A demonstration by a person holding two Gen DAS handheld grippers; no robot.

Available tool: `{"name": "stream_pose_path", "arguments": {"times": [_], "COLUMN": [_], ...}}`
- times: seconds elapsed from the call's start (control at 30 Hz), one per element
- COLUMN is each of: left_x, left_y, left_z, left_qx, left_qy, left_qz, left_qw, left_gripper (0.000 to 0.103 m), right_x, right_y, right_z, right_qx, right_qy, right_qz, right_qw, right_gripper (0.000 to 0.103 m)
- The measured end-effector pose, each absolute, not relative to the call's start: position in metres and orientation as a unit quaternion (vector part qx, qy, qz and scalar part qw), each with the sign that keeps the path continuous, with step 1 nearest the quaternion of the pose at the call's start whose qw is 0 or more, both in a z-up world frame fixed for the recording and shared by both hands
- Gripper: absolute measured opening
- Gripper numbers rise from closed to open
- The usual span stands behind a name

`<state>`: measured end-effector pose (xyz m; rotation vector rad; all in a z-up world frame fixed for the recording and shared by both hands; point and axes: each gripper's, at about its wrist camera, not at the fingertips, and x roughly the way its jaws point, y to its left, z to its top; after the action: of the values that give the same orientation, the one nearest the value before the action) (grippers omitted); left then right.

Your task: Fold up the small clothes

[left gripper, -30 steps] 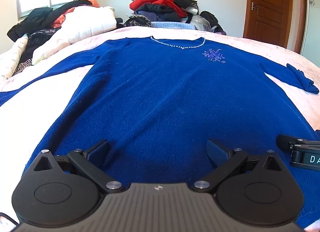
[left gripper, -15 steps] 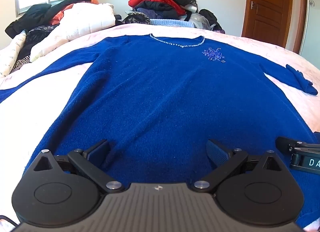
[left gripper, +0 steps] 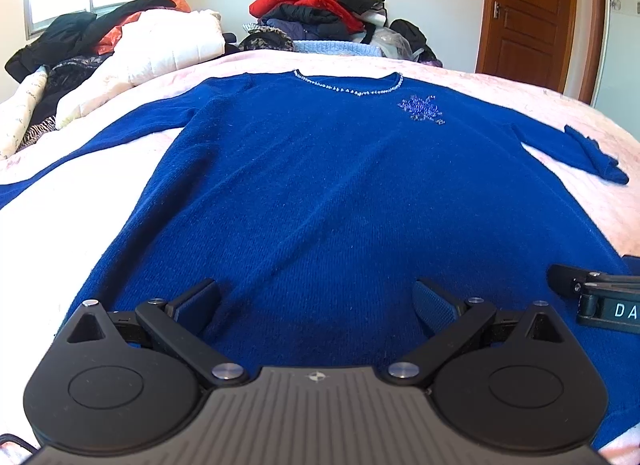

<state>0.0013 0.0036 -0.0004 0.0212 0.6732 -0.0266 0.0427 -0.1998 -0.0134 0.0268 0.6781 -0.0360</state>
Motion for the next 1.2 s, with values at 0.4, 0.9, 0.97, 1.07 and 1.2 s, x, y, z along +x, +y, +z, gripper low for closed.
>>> {"name": "stream_pose_path", "arguments": {"times": [0.4, 0.9, 0.97, 1.07, 1.2], "left_x": [0.0014, 0.0015, 0.0015, 0.0015, 0.0015], "left_y": [0.0017, 0.0018, 0.0018, 0.0018, 0.0019], "left_z": [0.0000, 0.0001, 0.0001, 0.0001, 0.0001], "left_qx": [0.015, 0.015, 0.015, 0.015, 0.015], "left_qy": [0.329, 0.329, 0.329, 0.329, 0.329], "left_qz": [-0.010, -0.010, -0.010, -0.010, -0.010], "left_qw": [0.944, 0.944, 0.944, 0.944, 0.944], "left_gripper": [0.103, 0.103, 0.103, 0.103, 0.103], "right_x": [0.0430, 0.0436, 0.0437, 0.0438, 0.0437], "right_y": [-0.1998, -0.1993, -0.1991, -0.1989, -0.1989], "right_z": [-0.0133, -0.0137, -0.0138, -0.0139, -0.0139], "right_qx": [0.013, 0.013, 0.013, 0.013, 0.013], "right_qy": [0.333, 0.333, 0.333, 0.333, 0.333], "right_qz": [-0.018, -0.018, -0.018, -0.018, -0.018], "right_qw": [0.943, 0.943, 0.943, 0.943, 0.943], "right_gripper": [0.103, 0.103, 0.103, 0.103, 0.103]}}
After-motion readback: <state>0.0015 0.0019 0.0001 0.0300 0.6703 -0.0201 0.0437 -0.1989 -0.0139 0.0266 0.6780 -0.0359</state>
